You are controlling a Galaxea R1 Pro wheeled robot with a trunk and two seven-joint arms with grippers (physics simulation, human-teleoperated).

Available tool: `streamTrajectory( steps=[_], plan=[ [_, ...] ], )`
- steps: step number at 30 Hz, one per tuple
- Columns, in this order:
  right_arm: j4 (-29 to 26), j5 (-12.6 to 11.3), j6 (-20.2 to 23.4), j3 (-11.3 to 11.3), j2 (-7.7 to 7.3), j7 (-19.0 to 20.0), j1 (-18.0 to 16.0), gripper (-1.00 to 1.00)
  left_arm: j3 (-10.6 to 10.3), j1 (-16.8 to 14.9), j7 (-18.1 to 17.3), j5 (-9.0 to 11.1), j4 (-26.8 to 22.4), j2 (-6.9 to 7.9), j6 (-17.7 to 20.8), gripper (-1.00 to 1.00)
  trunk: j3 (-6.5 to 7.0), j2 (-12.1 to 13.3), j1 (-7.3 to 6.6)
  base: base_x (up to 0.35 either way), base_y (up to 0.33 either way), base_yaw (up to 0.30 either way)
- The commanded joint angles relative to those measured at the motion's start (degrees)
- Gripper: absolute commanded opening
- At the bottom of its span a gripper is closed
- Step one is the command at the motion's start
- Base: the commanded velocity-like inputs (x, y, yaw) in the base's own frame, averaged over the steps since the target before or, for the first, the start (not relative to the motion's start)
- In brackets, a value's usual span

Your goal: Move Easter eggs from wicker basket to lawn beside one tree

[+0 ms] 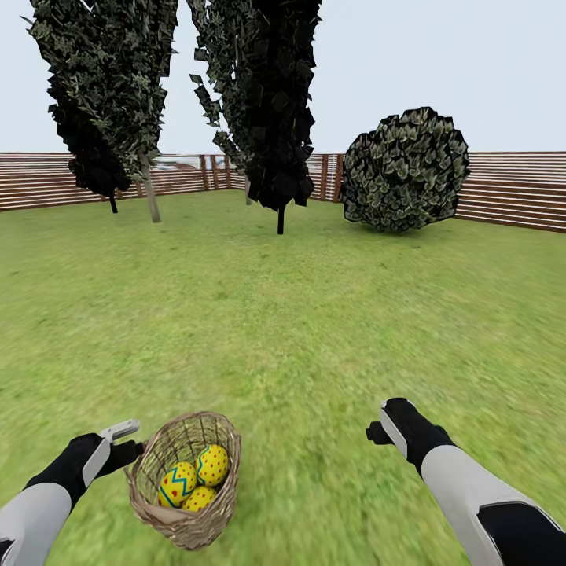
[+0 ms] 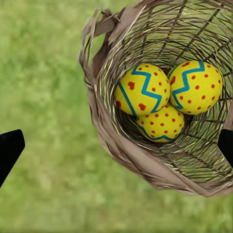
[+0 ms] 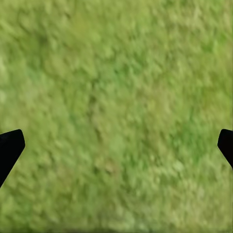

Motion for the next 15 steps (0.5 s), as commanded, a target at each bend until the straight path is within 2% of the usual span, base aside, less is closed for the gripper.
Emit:
streamTrajectory(
  steps=[1, 15],
  plan=[
    [-0.1, -0.6, 0.3, 0.4, -0.06, -0.4, 0.0, 1.0, 0.2, 0.0, 0.3, 0.6, -0.1, -0.01, 0.3, 1.0, -0.24, -0.4, 0.22, 0.0, 0.0, 0.0],
    [0.0, -0.6, 0.3, 0.4, 0.39, -0.4, 0.0, 1.0, 0.2, 0.0, 0.3, 0.6, 0.0, -0.08, 0.4, 1.0, -2.76, -6.1, 3.3, 0.0, 0.0, 0.0]
  ],
)
